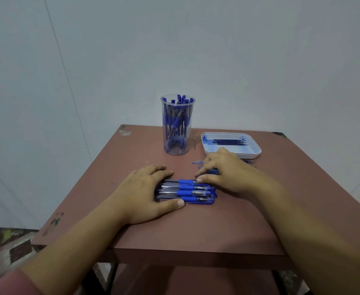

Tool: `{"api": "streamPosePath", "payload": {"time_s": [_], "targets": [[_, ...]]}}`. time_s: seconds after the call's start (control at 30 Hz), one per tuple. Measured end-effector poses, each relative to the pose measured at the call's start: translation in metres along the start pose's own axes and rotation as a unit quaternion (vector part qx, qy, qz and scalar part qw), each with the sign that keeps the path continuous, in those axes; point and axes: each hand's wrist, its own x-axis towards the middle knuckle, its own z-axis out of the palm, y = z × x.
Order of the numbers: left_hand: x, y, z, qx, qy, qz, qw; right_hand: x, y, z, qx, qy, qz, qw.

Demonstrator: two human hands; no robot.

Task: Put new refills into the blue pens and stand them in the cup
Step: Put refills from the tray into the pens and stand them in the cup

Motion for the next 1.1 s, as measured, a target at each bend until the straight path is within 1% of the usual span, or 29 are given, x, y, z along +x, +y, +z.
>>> {"api": "streamPosePath", "payload": {"time_s": [0.17, 0.27, 0.33, 0.43, 0.5, 0.57, 0.63, 0.7, 0.77, 0.87, 0.93, 1.1], "targets": [[0.000, 0.000, 0.000, -0.002, 0.001, 0.003, 1.000, 0.005, -0.002, 0.003, -0.043, -0.007, 0.010, 0.999], [0.000, 0.000, -0.002, -0.002, 0.006, 0.011, 1.000, 0.006, -0.003, 0.005, -0.036, -0.004, 0.021, 0.999], [0.001, 0.002, -0.004, 0.001, 0.021, 0.020, 1.000, 0.002, -0.006, 0.004, 0.003, 0.019, 0.037, 0.999], [0.009, 0.005, -0.012, 0.012, 0.064, 0.029, 0.997, -0.001, -0.010, 0.004, 0.073, 0.076, 0.031, 0.994], [0.018, 0.007, -0.020, 0.009, 0.095, 0.053, 0.994, -0.001, -0.015, 0.004, 0.145, 0.105, 0.024, 0.984], [0.027, 0.010, -0.026, -0.006, 0.101, 0.078, 0.992, 0.000, -0.018, 0.005, 0.211, 0.127, 0.027, 0.969], [0.035, 0.012, -0.025, -0.025, 0.105, 0.099, 0.989, 0.002, -0.019, 0.008, 0.258, 0.142, 0.034, 0.955], [0.039, 0.011, -0.019, -0.017, 0.129, 0.120, 0.984, 0.003, -0.020, 0.009, 0.283, 0.152, 0.037, 0.946], [0.041, 0.008, -0.011, -0.017, 0.161, 0.133, 0.978, 0.004, -0.017, 0.009, 0.282, 0.151, 0.040, 0.947], [0.040, 0.003, -0.006, -0.046, 0.187, 0.123, 0.974, 0.004, -0.013, 0.011, 0.263, 0.129, 0.044, 0.955], [0.040, 0.000, -0.005, -0.052, 0.181, 0.116, 0.975, 0.005, -0.012, 0.011, 0.266, 0.121, 0.045, 0.955], [0.040, 0.001, -0.006, -0.092, 0.151, 0.107, 0.978, 0.008, -0.016, 0.009, 0.274, 0.136, 0.040, 0.951]]}}
